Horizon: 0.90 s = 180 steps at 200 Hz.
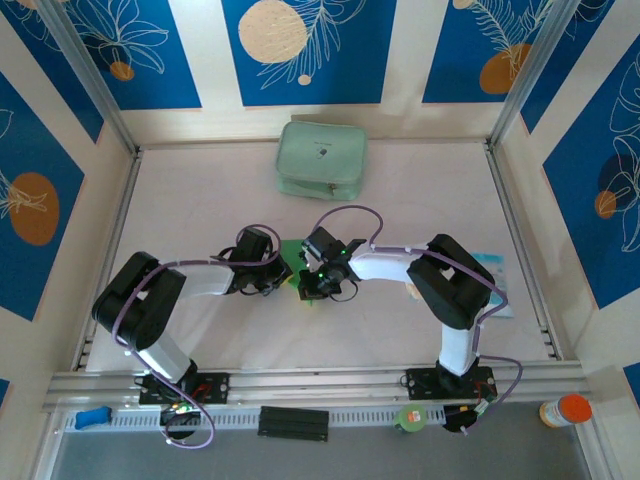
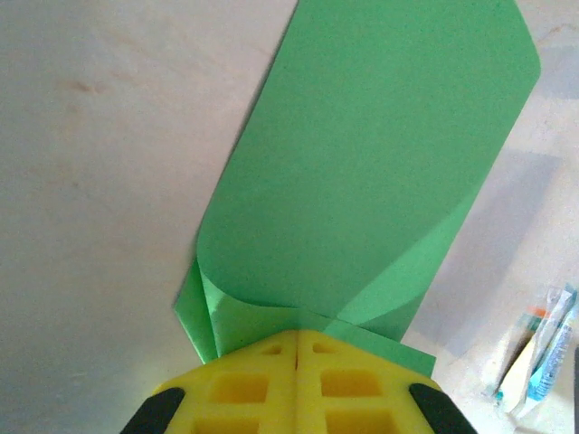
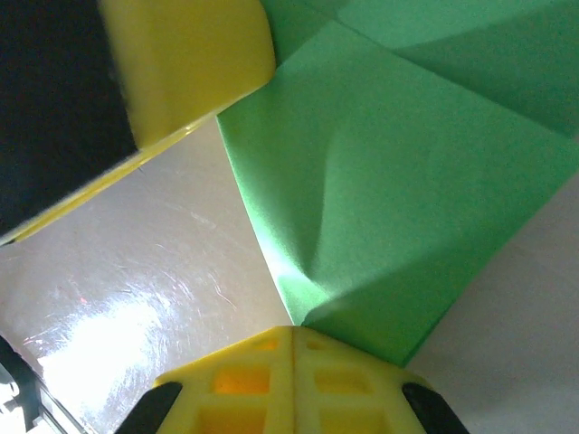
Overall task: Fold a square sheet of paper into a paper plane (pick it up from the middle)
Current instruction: Third fold the triangle at the center of the table.
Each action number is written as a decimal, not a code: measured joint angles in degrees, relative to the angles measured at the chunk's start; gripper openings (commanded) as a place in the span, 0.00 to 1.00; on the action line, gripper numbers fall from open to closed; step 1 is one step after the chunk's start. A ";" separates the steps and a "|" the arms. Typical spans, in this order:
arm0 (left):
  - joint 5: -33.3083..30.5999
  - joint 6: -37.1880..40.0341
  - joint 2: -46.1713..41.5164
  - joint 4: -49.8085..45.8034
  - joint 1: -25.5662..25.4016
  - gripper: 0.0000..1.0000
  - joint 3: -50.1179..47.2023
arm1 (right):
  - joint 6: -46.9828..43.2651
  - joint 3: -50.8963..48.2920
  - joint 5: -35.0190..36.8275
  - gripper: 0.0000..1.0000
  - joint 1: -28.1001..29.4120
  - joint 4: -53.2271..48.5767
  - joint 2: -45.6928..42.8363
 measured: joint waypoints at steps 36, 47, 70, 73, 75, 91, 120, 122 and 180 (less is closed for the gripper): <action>0.00 0.02 0.07 -0.04 0.00 0.07 0.07 | 0.00 0.00 -0.02 0.05 -0.13 0.02 0.24; 0.02 0.02 0.09 -0.04 0.00 0.07 0.07 | 0.00 0.00 -0.02 0.05 -0.26 0.02 0.28; 0.00 0.15 0.11 -0.11 0.00 0.07 0.11 | 0.00 0.00 -0.07 0.05 -0.44 0.00 0.28; 0.00 0.15 0.11 -0.15 0.00 0.07 0.13 | 0.00 0.00 -0.07 0.05 -0.46 0.00 0.28; 0.00 0.15 0.11 -0.17 0.00 0.07 0.13 | -0.02 -0.02 -0.07 0.05 -0.50 0.00 0.28; 0.02 0.17 0.22 -0.26 0.00 0.06 0.22 | -0.20 -0.11 -0.33 0.05 -0.74 0.02 0.28; 0.02 0.17 0.26 -0.39 0.00 0.07 0.33 | -0.50 -0.94 -1.18 0.05 -1.38 0.72 0.11; 0.02 0.17 0.26 -0.39 0.00 0.06 0.35 | -0.48 -1.03 -1.22 0.05 -1.40 0.74 0.07; 0.07 0.17 0.50 -0.50 0.00 0.06 0.63 | -2.05 -7.06 -2.89 0.06 -2.05 3.32 -3.96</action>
